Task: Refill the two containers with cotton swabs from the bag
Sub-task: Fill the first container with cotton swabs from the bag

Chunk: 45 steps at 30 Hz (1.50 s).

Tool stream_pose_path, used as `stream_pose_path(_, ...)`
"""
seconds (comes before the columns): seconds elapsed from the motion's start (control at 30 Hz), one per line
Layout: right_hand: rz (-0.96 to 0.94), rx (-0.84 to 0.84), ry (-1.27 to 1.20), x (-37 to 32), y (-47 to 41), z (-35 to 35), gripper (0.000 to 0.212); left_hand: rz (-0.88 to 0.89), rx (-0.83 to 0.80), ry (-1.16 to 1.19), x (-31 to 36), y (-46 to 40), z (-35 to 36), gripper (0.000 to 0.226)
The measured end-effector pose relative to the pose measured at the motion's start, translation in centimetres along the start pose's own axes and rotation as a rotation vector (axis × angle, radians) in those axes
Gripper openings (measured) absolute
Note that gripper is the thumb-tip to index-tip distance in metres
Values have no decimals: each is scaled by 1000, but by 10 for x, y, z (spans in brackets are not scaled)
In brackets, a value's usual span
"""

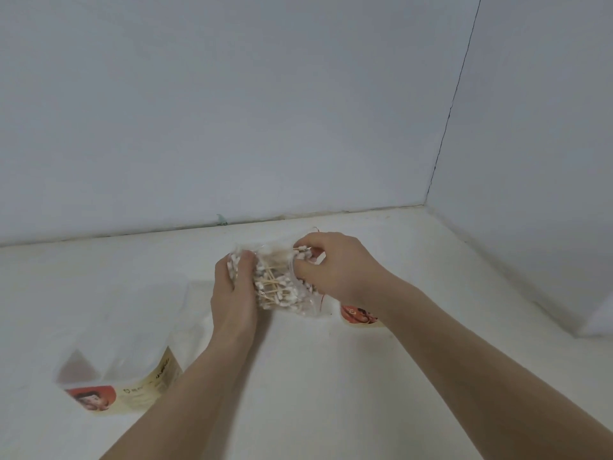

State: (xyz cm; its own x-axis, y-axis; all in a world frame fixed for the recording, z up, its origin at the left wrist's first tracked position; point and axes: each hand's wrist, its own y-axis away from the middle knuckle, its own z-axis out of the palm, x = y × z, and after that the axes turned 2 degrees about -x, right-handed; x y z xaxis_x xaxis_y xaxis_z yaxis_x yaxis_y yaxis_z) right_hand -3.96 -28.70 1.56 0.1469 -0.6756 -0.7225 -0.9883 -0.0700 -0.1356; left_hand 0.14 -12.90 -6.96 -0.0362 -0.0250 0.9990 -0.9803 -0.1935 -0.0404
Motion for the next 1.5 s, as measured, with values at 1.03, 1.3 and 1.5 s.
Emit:
stream_pose_path(1.03, -121, 162, -43, 21, -10, 19, 14, 667, -227, -343, -16, 21, -7, 74)
stream_pose_path(1.3, -45, 110, -46, 7, -23, 2, 11, 769, -210, -808, -13, 5, 6, 115)
stream_pose_path(1.5, 3, 74, -99, 10, -18, -8, 19, 801, -164, -819, 5, -7, 7, 76)
